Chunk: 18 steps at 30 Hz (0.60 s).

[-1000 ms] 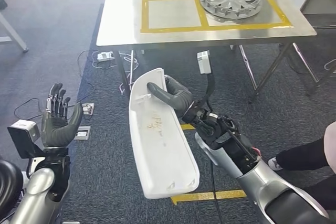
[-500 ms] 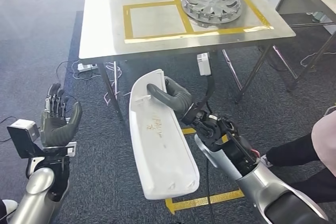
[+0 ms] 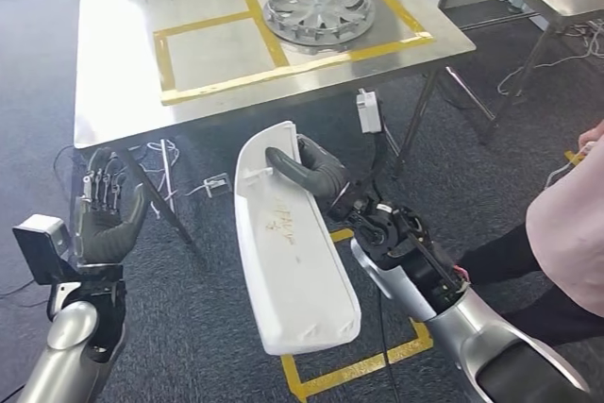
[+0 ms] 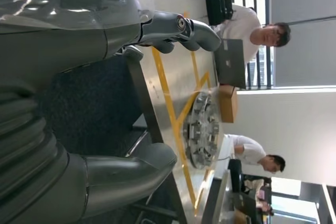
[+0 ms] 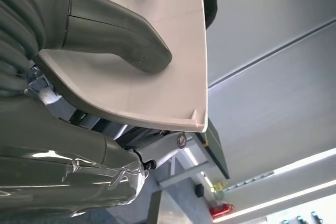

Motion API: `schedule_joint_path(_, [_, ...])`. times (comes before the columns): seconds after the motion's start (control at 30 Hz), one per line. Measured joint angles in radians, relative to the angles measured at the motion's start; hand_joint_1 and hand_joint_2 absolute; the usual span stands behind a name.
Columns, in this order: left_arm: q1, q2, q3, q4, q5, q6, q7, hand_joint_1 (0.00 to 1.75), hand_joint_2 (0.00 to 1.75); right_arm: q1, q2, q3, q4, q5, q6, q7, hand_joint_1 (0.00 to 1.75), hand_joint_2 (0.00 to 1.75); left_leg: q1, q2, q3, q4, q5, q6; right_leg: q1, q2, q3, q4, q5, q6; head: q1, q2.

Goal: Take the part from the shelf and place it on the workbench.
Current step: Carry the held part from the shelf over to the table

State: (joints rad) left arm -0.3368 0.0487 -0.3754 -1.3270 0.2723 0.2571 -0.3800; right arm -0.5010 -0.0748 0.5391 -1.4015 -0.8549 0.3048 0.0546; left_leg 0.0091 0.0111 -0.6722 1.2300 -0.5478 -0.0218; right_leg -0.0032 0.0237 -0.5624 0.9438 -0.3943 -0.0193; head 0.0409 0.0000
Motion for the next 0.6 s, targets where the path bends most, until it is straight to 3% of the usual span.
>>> schedule_joint_path(0.03, [0.002, 0.0, 0.0, 0.0, 0.0, 0.0, 0.0, 0.0, 1.75, 0.002, 0.0, 0.0, 0.0, 0.0, 0.0, 0.0, 1.75, 1.75, 0.0, -0.003, -0.037, 0.032, -0.012, 0.0, 0.0, 0.012, 0.005, 0.0, -0.005, -0.001, -0.003, 0.0])
schedule_joint_path(0.07, [0.003, 0.0, 0.0, 0.0, 0.0, 0.0, 0.0, 0.0, 1.75, 0.003, 0.0, 0.0, 0.0, 0.0, 0.0, 0.0, 1.75, 1.75, 0.0, -0.004, -0.056, 0.026, -0.004, 0.002, 0.001, 0.024, 0.012, 0.0, -0.011, -0.001, -0.006, 0.0])
schedule_joint_path(0.1, [0.004, 0.0, 0.0, 0.0, 0.0, 0.0, 0.0, 0.0, 1.75, 0.004, 0.0, 0.0, 0.0, 0.0, 0.0, 0.0, 1.75, 1.75, -0.001, -0.008, -0.056, -0.015, 0.028, 0.006, 0.001, 0.036, 0.02, 0.0, -0.018, 0.0, -0.008, 0.0])
schedule_joint_path(0.17, [0.004, 0.001, 0.0, 0.0, 0.0, 0.0, 0.0, 0.0, 1.75, 0.004, 0.0, 0.0, 0.0, 0.0, 0.0, 0.0, 1.75, 1.75, -0.003, -0.032, -0.019, -0.165, 0.138, 0.018, 0.001, 0.057, 0.038, 0.0, -0.032, 0.004, -0.014, 0.0])
schedule_joint_path(0.23, [0.003, 0.002, 0.0, 0.0, 0.0, 0.0, 0.0, 0.0, 1.75, 0.004, 0.0, 0.0, 0.0, 0.0, -0.001, 0.001, 1.75, 1.75, -0.007, -0.064, 0.012, -0.273, 0.2, 0.029, 0.001, 0.078, 0.045, -0.001, -0.046, 0.012, -0.019, 0.0])
schedule_joint_path(0.3, [0.002, 0.002, 0.0, 0.0, 0.0, 0.0, 0.0, 0.0, 1.75, 0.005, 0.0, 0.0, 0.0, 0.0, -0.001, 0.002, 1.75, 1.75, -0.007, -0.066, 0.026, -0.297, 0.2, 0.036, 0.002, 0.093, 0.048, 0.003, -0.051, 0.024, -0.02, 0.0])
schedule_joint_path(0.33, [0.002, 0.001, 0.0, 0.0, 0.0, 0.0, 0.0, 0.0, 1.75, 0.005, 0.0, -0.001, 0.0, 0.0, -0.001, 0.002, 1.75, 1.75, -0.006, -0.058, 0.035, -0.3, 0.201, 0.04, 0.003, 0.085, 0.049, 0.006, -0.056, 0.029, -0.018, 0.0])
schedule_joint_path(0.4, [0.0, 0.001, 0.0, 0.0, 0.0, -0.002, -0.001, 0.0, 1.75, 0.003, 0.0, -0.003, -0.001, 0.0, -0.003, 0.002, 1.75, 1.75, -0.003, -0.04, 0.057, -0.303, 0.195, 0.048, 0.008, 0.04, 0.035, 0.046, -0.073, 0.039, -0.011, 0.0])
schedule_joint_path(0.47, [-0.002, 0.001, 0.0, 0.0, 0.0, -0.006, -0.001, 0.0, 1.75, 0.002, 0.0, -0.002, -0.001, -0.001, -0.008, 0.003, 1.75, 1.75, -0.003, -0.026, 0.074, -0.304, 0.183, 0.052, 0.007, -0.004, -0.031, 0.167, -0.113, 0.049, -0.004, 0.0])
schedule_joint_path(0.53, [-0.002, 0.001, 0.0, 0.0, 0.002, -0.009, -0.002, 0.0, 1.75, 0.005, -0.001, -0.003, -0.001, -0.004, -0.017, 0.005, 1.75, 1.75, -0.003, -0.015, 0.089, -0.303, 0.167, 0.052, 0.0, -0.012, -0.114, 0.294, -0.158, 0.056, 0.002, 0.0])
schedule_joint_path(0.57, [-0.002, 0.001, 0.0, 0.001, 0.003, -0.008, -0.002, 0.0, 1.75, 0.008, -0.001, -0.003, -0.001, -0.005, -0.021, 0.007, 1.75, 1.75, -0.002, -0.011, 0.099, -0.303, 0.159, 0.05, -0.004, -0.013, -0.137, 0.313, -0.162, 0.06, 0.006, 0.0])
schedule_joint_path(0.6, [-0.003, 0.0, 0.0, 0.001, 0.005, -0.008, -0.003, 0.0, 1.75, 0.01, -0.002, -0.004, -0.001, -0.006, -0.024, 0.009, 1.75, 1.75, -0.001, -0.008, 0.111, -0.303, 0.149, 0.048, -0.007, -0.015, -0.141, 0.295, -0.146, 0.063, 0.01, 0.0])
